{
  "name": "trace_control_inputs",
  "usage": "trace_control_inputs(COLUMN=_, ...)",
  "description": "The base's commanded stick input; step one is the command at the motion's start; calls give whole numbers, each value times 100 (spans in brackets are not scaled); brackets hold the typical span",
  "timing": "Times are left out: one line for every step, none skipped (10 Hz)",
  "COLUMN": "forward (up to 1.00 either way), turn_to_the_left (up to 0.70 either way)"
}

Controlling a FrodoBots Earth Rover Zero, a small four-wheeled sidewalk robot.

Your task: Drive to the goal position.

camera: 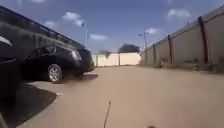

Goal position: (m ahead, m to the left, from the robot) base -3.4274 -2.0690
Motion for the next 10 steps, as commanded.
trace_control_inputs(forward=100, turn_to_the_left=0)
trace_control_inputs(forward=100, turn_to_the_left=0)
trace_control_inputs(forward=100, turn_to_the_left=0)
trace_control_inputs(forward=100, turn_to_the_left=0)
trace_control_inputs(forward=100, turn_to_the_left=0)
trace_control_inputs(forward=100, turn_to_the_left=0)
trace_control_inputs(forward=100, turn_to_the_left=0)
trace_control_inputs(forward=100, turn_to_the_left=0)
trace_control_inputs(forward=100, turn_to_the_left=0)
trace_control_inputs(forward=100, turn_to_the_left=0)
